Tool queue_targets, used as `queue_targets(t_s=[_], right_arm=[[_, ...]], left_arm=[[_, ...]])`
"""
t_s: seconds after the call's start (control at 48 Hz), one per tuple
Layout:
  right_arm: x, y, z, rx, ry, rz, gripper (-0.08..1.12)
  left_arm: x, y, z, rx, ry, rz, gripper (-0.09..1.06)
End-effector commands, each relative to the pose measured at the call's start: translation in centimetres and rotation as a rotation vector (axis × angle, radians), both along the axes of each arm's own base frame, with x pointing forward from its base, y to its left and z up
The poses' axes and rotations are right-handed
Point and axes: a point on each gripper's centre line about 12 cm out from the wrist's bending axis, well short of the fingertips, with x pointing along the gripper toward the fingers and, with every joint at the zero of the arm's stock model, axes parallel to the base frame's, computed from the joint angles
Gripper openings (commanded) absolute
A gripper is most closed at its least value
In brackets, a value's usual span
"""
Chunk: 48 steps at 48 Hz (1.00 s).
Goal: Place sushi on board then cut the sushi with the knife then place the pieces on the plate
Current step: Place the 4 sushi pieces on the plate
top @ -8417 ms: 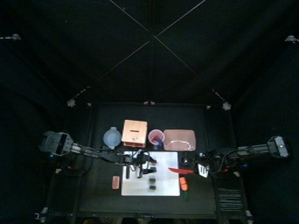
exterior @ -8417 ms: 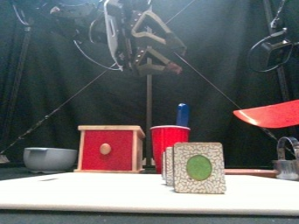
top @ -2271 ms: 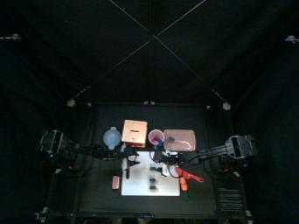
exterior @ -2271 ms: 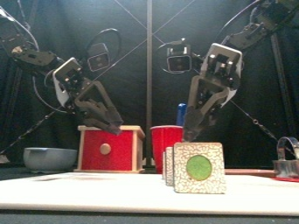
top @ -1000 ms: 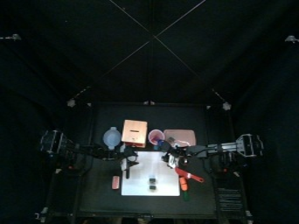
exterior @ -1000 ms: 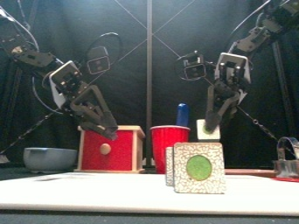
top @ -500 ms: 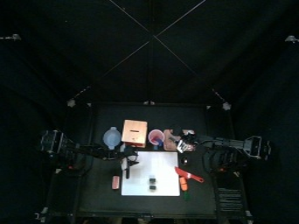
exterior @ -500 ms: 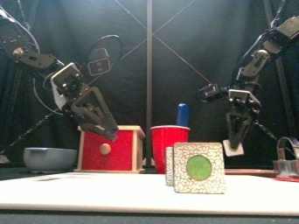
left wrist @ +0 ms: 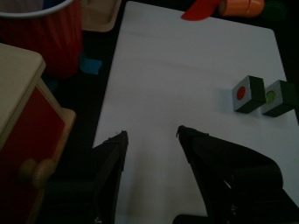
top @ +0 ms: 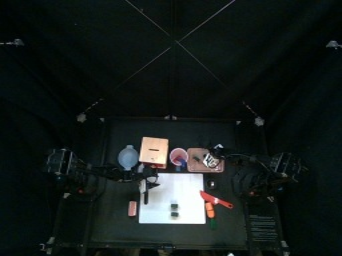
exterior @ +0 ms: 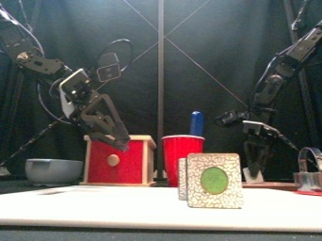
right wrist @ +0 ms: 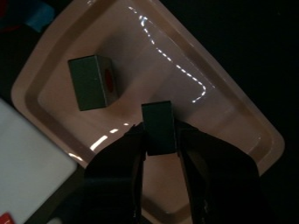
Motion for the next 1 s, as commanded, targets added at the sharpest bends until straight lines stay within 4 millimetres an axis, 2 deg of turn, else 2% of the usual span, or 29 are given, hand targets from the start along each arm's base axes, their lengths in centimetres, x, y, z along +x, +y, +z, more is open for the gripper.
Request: queue_targets(t_s=[0.021, 0.104, 0.354, 0.479, 0.625, 0.729, 1.0], right_arm=[[0.6, -0.5, 0.3, -0.017, -0.025, -0.001, 0.54], [0.7, -0.5, 0.1, -0.015, -0.03, -0.003, 0.58], [0.8, -0.4, 0.7, -0.019, -0.039, -0.002, 0.78], [0.9, 0.0, 1.9, -0.016, -0.045, 0.0, 0.81], [1.8, 1.4, 4.5, -0.006, -0.097, 0.023, 0.81], [2.9, 3.3, 6.1, 0.008, -0.158, 0.069, 0.81], [7.5, 11.8, 7.6, 0.062, -0.315, 0.314, 0.81]], left_arm=[[0.6, 0.1, 0.8, -0.001, -0.026, 0.004, 0.86], [0.6, 0.1, 0.8, 0.0, -0.026, 0.003, 0.86], [0.6, 0.1, 0.7, -0.001, -0.025, 0.004, 0.86], [0.5, 0.1, 0.7, -0.002, -0.019, 0.004, 0.86], [0.5, 0.1, 0.6, -0.005, -0.01, 0.003, 0.86], [0.5, 0.1, 0.6, -0.005, -0.01, 0.003, 0.86], [0.5, 0.1, 0.6, -0.009, -0.01, 0.007, 0.86]])
